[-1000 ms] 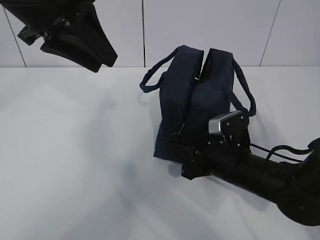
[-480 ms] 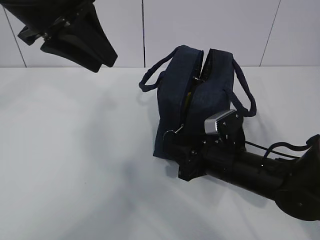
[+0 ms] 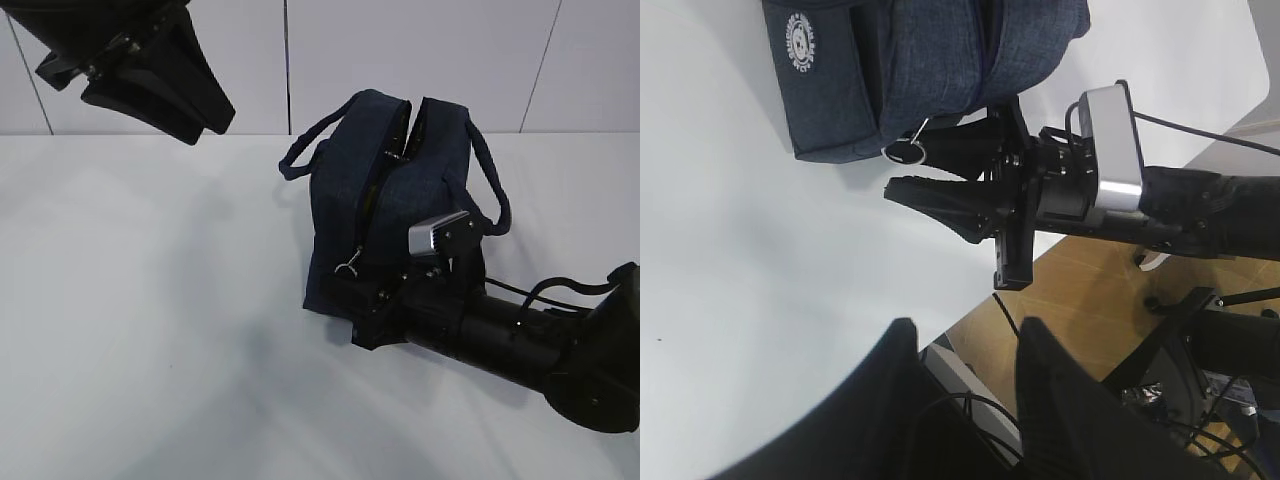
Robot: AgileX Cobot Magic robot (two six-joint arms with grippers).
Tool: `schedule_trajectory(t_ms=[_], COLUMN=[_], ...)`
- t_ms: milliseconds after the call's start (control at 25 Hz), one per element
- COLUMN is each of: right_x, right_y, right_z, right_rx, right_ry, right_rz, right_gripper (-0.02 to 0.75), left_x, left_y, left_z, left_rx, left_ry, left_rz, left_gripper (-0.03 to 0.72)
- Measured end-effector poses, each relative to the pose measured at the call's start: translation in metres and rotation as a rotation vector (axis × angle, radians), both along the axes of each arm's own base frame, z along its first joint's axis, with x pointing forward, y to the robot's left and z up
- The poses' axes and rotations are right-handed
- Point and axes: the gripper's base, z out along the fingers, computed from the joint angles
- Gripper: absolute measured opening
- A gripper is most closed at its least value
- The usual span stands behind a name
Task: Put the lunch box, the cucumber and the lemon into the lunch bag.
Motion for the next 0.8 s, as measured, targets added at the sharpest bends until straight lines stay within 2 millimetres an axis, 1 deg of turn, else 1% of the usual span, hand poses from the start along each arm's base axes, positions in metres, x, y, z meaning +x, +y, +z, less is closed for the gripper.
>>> schedule_trajectory(t_ms=[200, 280, 440, 680, 720, 800], right_x=[0.0007, 0.0007, 0.0008, 0.0009, 0.0009, 0.0009], right_y=[0.0001, 0.0001, 0.0000, -0.0001, -0.0001, -0.0001], right_z=[0.0004, 0.0004, 0.0004, 0.0004, 0.0004, 0.0004], right_rx=[0.004, 0.004, 0.005, 0.008, 0.014, 0.031], right_ry=[0.001, 0.001, 0.002, 0.005, 0.011, 0.029], right_rz=[-0.003, -0.003, -0.005, -0.007, -0.009, -0.015], right_gripper=[0.298, 0.281, 0.185, 0.037, 0.018, 0.017], left_x=[0.0000, 0.0000, 0.0002, 0.0028, 0.0030, 0.0019], left_y=[0.0000, 0.0000, 0.0005, 0.0062, 0.0068, 0.0059], left_z=[0.0000, 0.0000, -0.0003, -0.0041, -0.0048, -0.0071], left_rx=[0.000, 0.000, 0.007, 0.084, 0.099, 0.154], left_ry=[0.000, 0.000, -0.003, -0.038, -0.044, -0.070], left_rz=[0.000, 0.000, 0.000, 0.001, 0.000, -0.017], left_gripper=[0.239, 0.239, 0.237, 0.237, 0.237, 0.237])
